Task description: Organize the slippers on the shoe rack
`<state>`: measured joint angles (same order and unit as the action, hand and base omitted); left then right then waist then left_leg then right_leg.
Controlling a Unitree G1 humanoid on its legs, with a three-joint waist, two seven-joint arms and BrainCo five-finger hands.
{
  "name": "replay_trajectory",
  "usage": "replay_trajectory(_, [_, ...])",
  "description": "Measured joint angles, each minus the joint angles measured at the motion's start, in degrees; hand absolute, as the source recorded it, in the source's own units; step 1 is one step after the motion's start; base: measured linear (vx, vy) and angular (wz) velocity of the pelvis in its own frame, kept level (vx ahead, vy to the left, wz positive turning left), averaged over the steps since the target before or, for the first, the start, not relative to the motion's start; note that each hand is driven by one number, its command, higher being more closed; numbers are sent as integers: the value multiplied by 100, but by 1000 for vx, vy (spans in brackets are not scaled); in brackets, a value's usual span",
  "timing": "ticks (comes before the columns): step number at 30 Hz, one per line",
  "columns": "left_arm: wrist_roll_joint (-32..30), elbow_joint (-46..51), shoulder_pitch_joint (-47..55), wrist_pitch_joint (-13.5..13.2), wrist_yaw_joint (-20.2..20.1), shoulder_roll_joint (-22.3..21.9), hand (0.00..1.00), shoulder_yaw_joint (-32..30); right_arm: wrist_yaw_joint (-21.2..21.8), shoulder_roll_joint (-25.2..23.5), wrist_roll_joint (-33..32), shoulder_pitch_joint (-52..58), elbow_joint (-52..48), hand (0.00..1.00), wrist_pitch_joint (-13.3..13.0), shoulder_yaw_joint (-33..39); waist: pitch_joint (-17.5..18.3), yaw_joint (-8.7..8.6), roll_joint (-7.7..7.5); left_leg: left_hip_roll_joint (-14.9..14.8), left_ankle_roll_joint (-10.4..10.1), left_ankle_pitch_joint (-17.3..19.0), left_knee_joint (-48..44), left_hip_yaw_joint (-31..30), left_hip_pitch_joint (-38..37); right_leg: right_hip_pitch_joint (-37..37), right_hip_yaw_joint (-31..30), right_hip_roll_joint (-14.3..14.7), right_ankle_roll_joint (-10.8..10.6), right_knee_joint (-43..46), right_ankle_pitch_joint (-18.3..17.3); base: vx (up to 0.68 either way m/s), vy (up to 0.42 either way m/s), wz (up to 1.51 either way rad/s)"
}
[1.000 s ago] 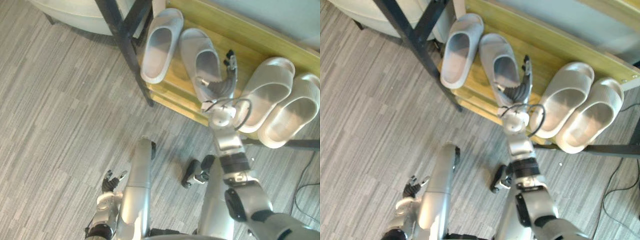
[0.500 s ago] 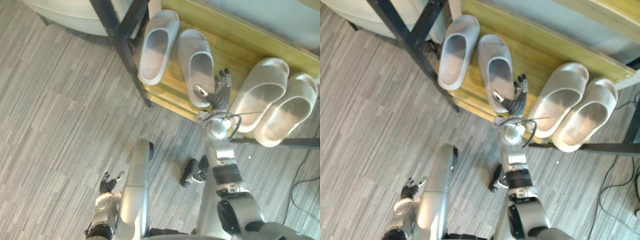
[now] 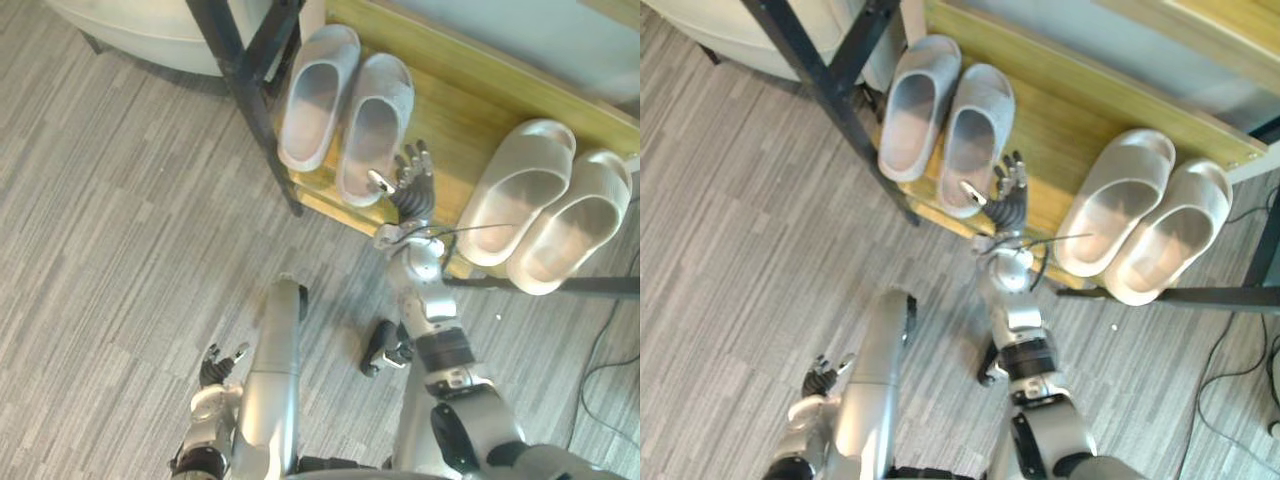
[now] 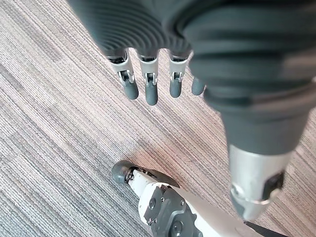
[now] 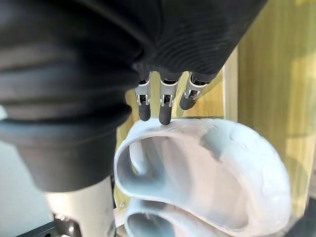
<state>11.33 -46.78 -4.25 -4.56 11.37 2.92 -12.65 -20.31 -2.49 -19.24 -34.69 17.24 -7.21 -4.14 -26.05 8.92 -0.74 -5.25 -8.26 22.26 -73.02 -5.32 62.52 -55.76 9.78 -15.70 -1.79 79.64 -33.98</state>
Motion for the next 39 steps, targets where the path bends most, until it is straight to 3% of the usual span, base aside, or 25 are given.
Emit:
replay_trajectory(17, [4, -1, -24, 4, 88, -66, 0, -139, -104, 117, -84, -453, 418, 0, 154, 145, 13, 15, 23, -7, -2, -5, 63, -14, -138, 140, 43, 3, 48, -55, 24, 0, 0, 0])
replay_trajectory(26, [1, -117, 51, 24, 169, -69, 0, -296, -43, 166, 618, 674, -369, 0, 280, 150, 16, -12, 24, -114, 39, 1, 607, 103, -1072, 1069, 120, 97, 49, -713, 167, 35, 5, -4])
replay_trajectory(31, [-13, 37, 421, -13, -13, 48, 0, -64, 238, 304, 1322, 1886, -1156, 0, 307, -108, 110, -205, 65, -214, 139, -193, 1727, 362, -2316, 2247, 216, 199, 18, -1905, 556, 82, 13, -8])
replay_trajectory(37, [-263, -121, 741, -36, -200, 363, 0, 705, 732, 565, 2039, 3518, -1330, 0, 300, -297, 724, -391, 43, -200, 203, -695, 3443, 709, -3734, 3590, 279, 360, -144, -3756, 1248, 156, 62, -10])
replay_trajectory(39, [-398, -383, 745, -76, -320, 557, 0, 1094, 950, 750, 2389, 3878, -826, 0, 299, -304, 994, -584, -3, -135, 255, -993, 4302, 830, -4324, 4163, 312, 441, -232, -4730, 1662, 178, 85, -9])
